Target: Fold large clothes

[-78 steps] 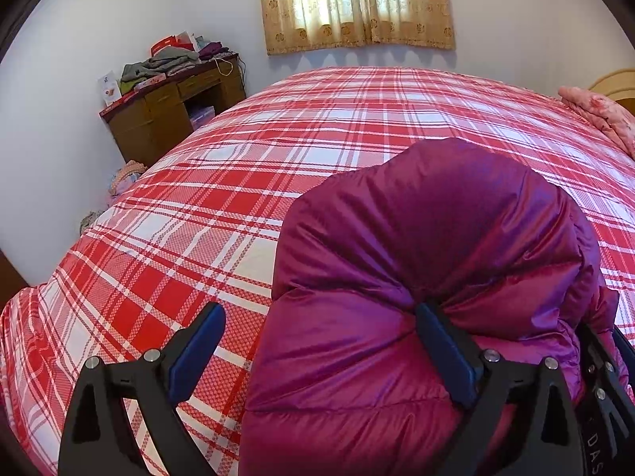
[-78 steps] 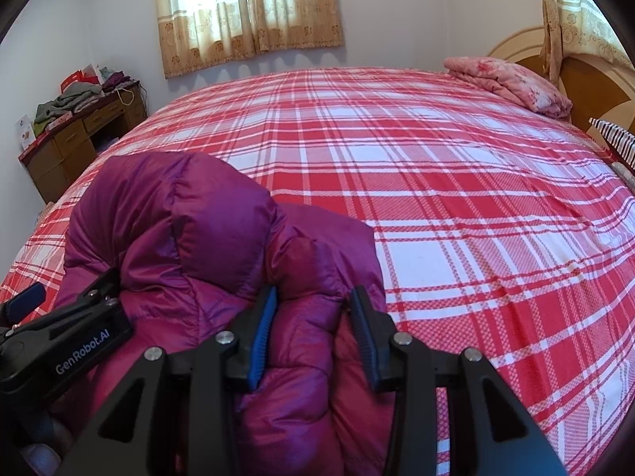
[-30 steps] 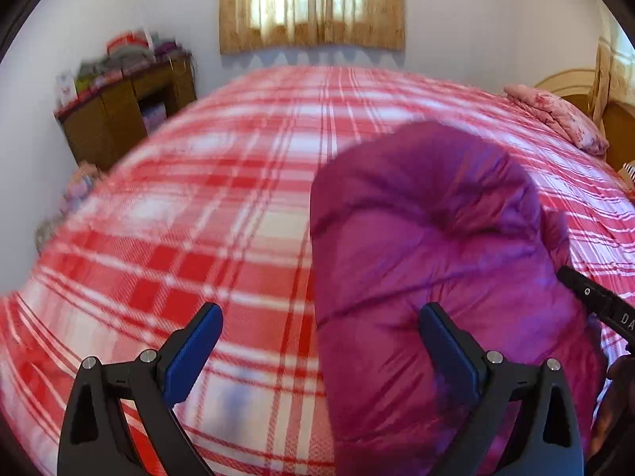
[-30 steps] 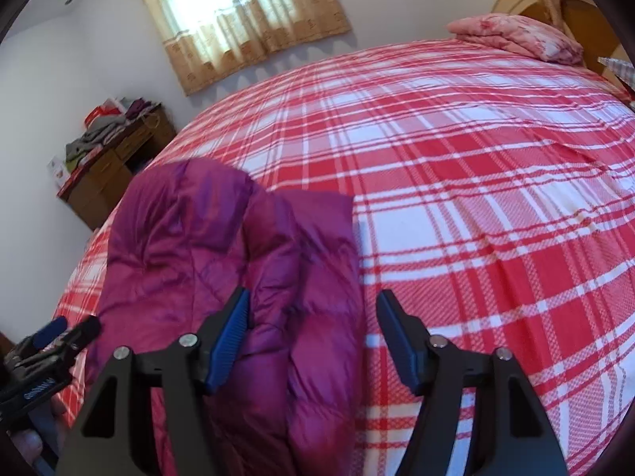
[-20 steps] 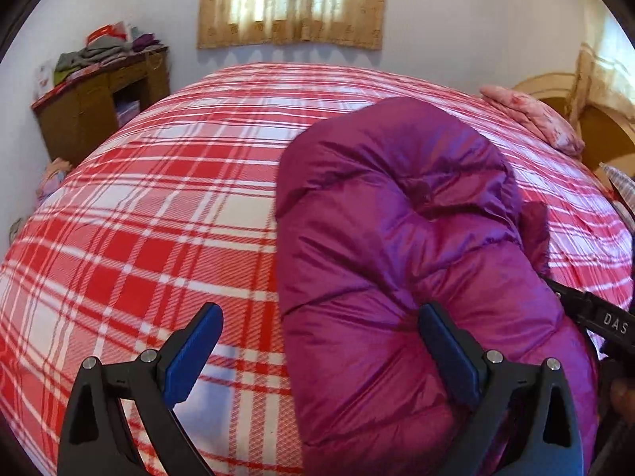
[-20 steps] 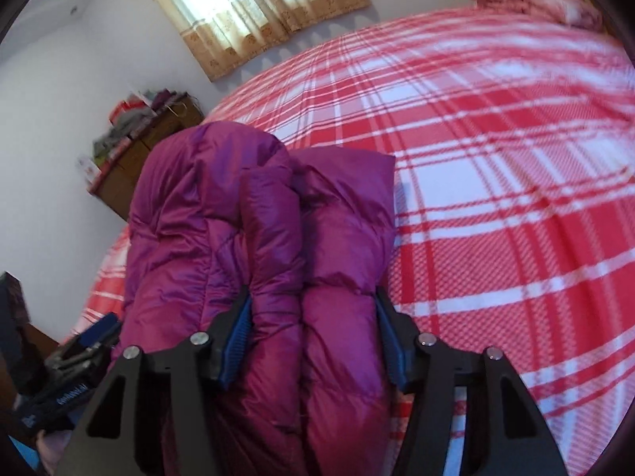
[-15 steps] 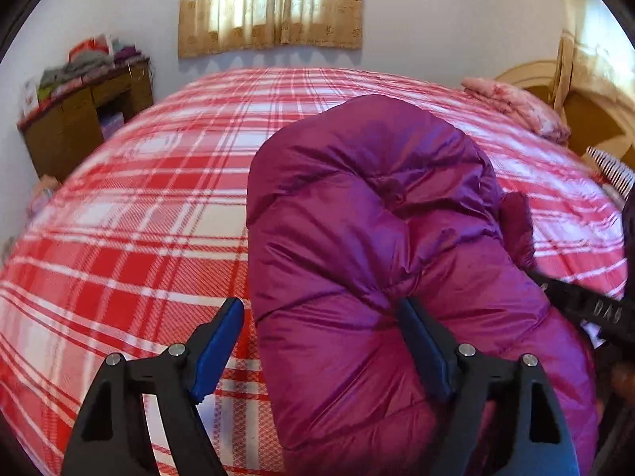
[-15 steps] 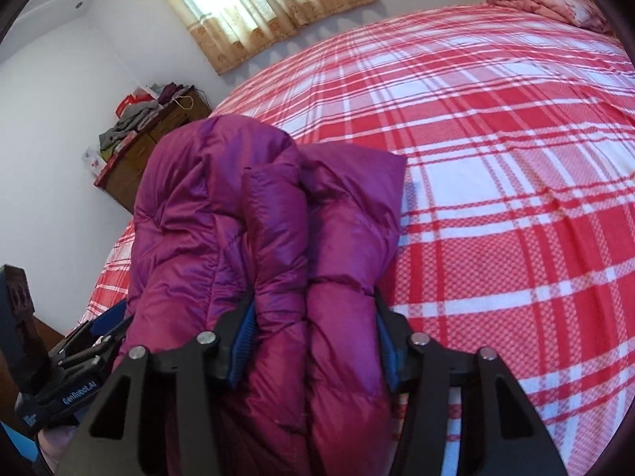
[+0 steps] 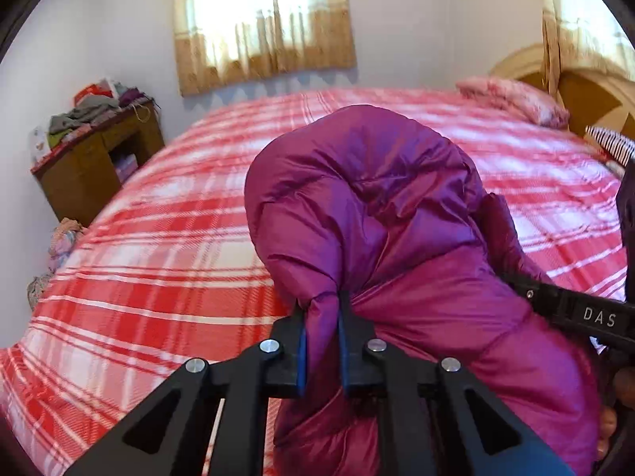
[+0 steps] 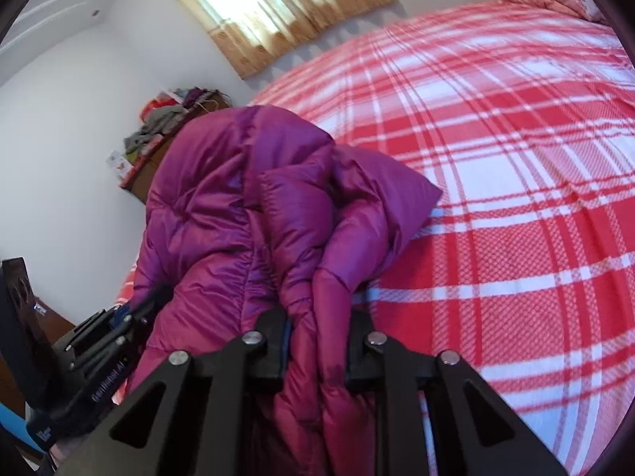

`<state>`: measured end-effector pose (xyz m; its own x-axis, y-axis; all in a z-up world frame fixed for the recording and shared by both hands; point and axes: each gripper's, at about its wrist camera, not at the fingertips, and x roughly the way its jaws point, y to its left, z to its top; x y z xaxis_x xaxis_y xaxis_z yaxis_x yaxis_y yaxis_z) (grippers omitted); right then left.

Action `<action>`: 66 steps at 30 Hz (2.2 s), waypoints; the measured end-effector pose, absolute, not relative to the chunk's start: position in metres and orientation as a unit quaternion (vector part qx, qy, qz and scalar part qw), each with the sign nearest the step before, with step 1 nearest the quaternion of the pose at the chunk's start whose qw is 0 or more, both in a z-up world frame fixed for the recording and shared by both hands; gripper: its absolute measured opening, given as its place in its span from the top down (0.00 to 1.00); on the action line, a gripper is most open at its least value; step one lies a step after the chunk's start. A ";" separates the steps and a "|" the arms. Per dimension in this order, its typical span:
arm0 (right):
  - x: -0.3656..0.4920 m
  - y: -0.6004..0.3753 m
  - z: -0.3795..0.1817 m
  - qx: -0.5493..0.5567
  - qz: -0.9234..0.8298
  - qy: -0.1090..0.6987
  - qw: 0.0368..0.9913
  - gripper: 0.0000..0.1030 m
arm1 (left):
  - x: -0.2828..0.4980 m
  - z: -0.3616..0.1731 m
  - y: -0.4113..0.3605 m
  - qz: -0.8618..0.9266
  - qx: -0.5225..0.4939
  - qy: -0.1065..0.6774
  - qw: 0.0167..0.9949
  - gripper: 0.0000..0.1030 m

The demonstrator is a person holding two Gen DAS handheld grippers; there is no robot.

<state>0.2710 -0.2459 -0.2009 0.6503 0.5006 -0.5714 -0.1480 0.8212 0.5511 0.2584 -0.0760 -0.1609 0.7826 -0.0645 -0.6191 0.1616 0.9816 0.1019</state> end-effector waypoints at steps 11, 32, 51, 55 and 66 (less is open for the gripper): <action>0.257 -0.181 -0.146 0.209 0.270 0.319 0.884 0.83 | 0.209 -0.105 -0.001 0.001 0.073 0.277 0.958 0.91; 0.298 -0.078 -0.167 0.139 0.316 0.374 0.861 0.83 | 0.213 -0.152 0.095 0.060 0.013 0.325 0.944 0.91; 0.303 -0.058 -0.186 0.117 0.304 0.402 0.855 0.83 | 0.226 -0.179 0.111 0.069 0.015 0.338 0.938 0.78; 0.304 -0.055 -0.187 0.112 0.301 0.404 0.857 0.83 | 0.228 -0.184 0.113 0.075 0.012 0.341 0.937 0.68; 0.306 -0.054 -0.191 0.111 0.286 0.405 0.861 0.78 | 0.231 -0.192 0.127 0.105 -0.005 0.336 0.936 0.29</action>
